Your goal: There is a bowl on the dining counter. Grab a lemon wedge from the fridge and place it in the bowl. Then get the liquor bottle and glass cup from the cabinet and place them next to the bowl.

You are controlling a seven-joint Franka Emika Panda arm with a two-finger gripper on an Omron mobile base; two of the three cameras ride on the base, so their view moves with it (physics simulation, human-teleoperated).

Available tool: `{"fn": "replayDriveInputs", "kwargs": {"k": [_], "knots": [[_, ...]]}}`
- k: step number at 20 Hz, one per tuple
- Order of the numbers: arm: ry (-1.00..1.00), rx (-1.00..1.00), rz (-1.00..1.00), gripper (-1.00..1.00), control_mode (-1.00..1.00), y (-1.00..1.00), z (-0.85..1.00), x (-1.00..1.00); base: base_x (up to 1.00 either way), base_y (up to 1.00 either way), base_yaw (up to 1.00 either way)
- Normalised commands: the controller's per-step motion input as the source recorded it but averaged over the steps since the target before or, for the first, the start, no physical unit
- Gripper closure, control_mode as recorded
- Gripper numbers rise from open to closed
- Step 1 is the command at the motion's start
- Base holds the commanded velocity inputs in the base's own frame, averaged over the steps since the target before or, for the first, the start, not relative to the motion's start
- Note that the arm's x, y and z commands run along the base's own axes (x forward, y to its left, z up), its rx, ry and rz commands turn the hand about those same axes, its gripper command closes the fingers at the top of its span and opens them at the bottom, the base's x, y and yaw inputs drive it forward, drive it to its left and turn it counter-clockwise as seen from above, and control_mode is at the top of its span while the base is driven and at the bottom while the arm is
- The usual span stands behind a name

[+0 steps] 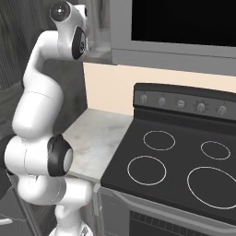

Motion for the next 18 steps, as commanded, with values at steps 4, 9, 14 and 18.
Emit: {"fn": "replayDriveInputs", "kwargs": {"k": [4,9,14,18], "knots": [[0.0,-0.03,0.0,-1.0,-1.0,0.0,0.01,0.29,0.0,0.0,0.0],[0.0,-0.01,0.0,-1.0,-1.0,0.0,0.0,0.4,0.0,0.0,0.0],[0.01,0.0,0.0,-1.0,-1.0,0.0,0.0,0.31,0.0,0.0,0.0],[0.0,0.0,0.0,-1.0,-1.0,0.0,0.0,0.17,0.0,0.0,0.0]]}}
